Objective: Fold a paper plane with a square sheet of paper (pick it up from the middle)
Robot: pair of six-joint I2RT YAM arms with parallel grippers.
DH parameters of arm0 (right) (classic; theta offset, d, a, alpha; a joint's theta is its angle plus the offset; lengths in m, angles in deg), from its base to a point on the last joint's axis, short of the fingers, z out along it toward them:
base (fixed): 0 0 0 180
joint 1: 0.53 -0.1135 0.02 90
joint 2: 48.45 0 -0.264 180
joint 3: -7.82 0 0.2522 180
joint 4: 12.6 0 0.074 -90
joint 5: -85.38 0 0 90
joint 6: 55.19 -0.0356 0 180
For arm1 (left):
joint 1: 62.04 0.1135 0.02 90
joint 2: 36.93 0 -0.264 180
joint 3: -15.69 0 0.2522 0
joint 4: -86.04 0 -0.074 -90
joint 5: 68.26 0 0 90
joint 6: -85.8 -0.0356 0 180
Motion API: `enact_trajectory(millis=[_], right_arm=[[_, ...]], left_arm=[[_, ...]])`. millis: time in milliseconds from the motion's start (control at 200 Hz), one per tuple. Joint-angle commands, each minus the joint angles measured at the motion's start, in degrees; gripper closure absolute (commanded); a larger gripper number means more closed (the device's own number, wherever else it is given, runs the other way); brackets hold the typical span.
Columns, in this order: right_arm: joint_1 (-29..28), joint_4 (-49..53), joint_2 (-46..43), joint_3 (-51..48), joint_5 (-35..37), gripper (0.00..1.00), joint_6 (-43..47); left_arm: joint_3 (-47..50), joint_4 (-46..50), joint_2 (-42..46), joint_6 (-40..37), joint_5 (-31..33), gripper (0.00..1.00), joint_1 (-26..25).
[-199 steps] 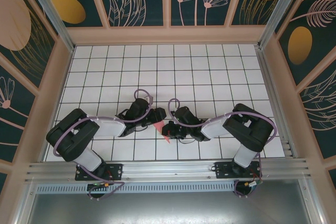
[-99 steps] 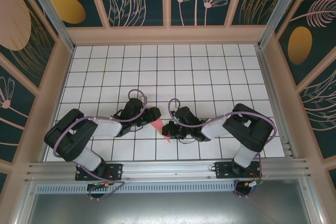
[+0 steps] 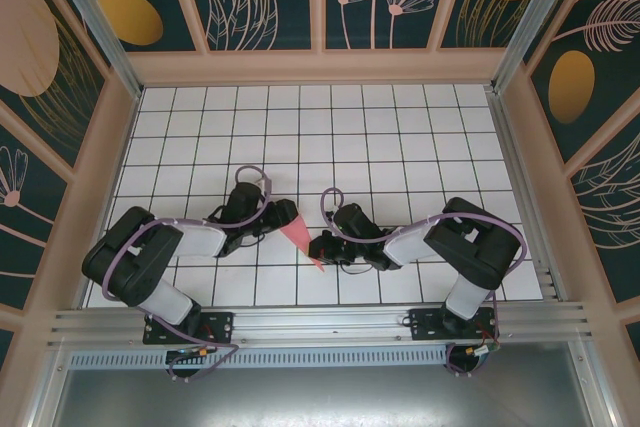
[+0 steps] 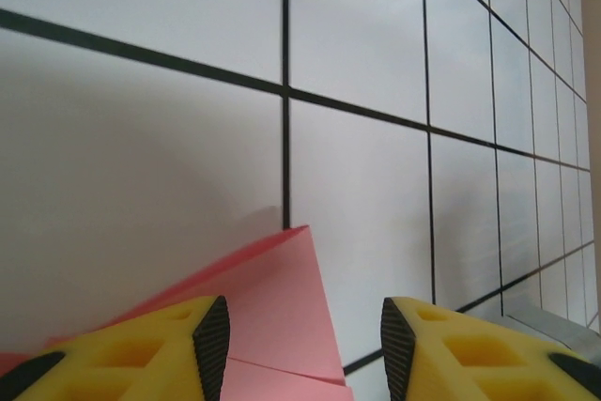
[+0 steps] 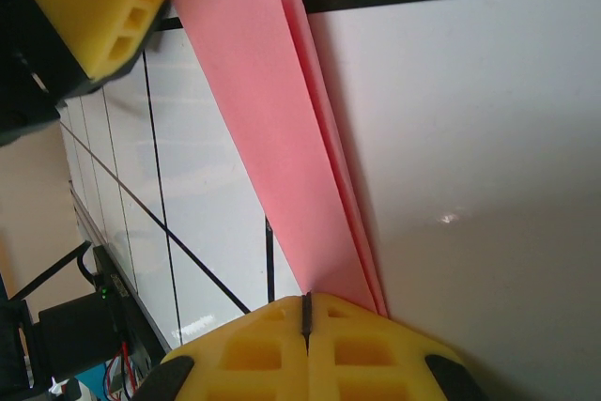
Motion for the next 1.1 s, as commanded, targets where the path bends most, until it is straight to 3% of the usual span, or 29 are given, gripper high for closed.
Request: enact_trajectory(millis=[0,300,485,671,886,1096], right_arm=[[0.0,9.6,1.9,-3.3,0.9,0.95,0.5],[0.0,9.5,2.3,-2.7,0.7,0.95,0.4],[-0.1,9.9,2.5,-2.0,0.8,0.95,0.6],[-0.2,9.7,3.0,-1.3,1.0,0.95,0.5],[-0.5,9.2,3.4,-1.0,1.0,0.95,0.3],[-0.7,8.9,3.6,-1.2,1.1,0.95,0.0]], left_arm=[[2.3,5.8,0.1,-5.3,7.6,0.51,4.1],[1.1,9.2,4.8,-7.9,6.8,0.49,6.2],[-0.8,13.5,12.9,-8.3,6.8,0.47,6.2],[1.3,7.2,18.4,-4.1,-2.9,0.54,5.4],[-1.7,3.9,11.8,-3.0,-6.4,0.56,-3.3],[0.6,-8.1,2.0,0.5,-11.5,0.54,-5.4]])
